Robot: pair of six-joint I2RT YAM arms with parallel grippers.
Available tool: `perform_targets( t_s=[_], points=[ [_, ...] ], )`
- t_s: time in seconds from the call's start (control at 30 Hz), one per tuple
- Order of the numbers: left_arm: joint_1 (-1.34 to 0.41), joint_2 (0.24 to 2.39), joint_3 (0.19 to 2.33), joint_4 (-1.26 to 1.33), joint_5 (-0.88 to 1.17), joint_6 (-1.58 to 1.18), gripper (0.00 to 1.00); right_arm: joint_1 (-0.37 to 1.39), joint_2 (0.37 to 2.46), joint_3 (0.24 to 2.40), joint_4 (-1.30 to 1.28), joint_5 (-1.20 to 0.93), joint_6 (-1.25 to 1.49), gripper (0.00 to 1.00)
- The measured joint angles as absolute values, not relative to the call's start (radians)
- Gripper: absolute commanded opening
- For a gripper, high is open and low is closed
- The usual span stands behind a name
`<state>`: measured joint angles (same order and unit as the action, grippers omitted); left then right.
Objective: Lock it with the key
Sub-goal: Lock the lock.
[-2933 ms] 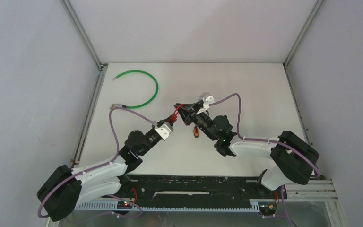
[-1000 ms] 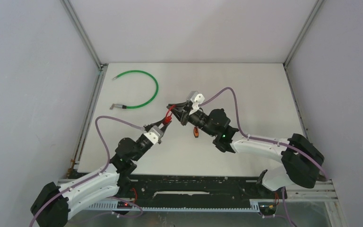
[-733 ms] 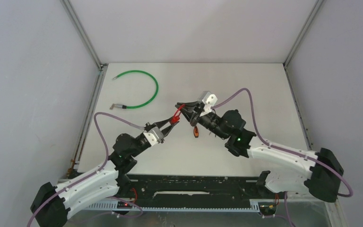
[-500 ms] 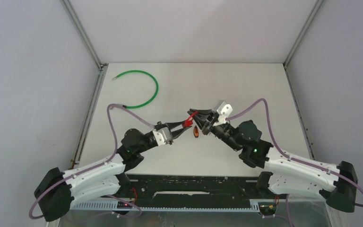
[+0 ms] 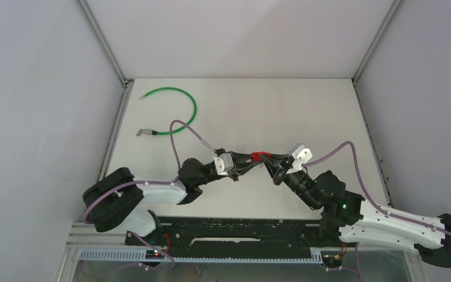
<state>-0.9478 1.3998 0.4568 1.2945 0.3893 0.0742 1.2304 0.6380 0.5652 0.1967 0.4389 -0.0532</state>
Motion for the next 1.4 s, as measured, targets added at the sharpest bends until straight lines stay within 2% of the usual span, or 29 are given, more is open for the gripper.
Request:
perform_targets(
  t_s=[0.4, 1.4],
  points=[
    [-0.95, 1.475, 0.457, 1.322, 0.37, 0.048, 0.0, 1.212, 0.637, 0.514, 0.192, 0.542, 0.036, 0.0],
    [-0.935, 1.505, 0.456, 1.201, 0.318, 0.048, 0.0, 1.008, 0.809, 0.461, 0.345, 0.381, 0.216, 0.0]
  ],
)
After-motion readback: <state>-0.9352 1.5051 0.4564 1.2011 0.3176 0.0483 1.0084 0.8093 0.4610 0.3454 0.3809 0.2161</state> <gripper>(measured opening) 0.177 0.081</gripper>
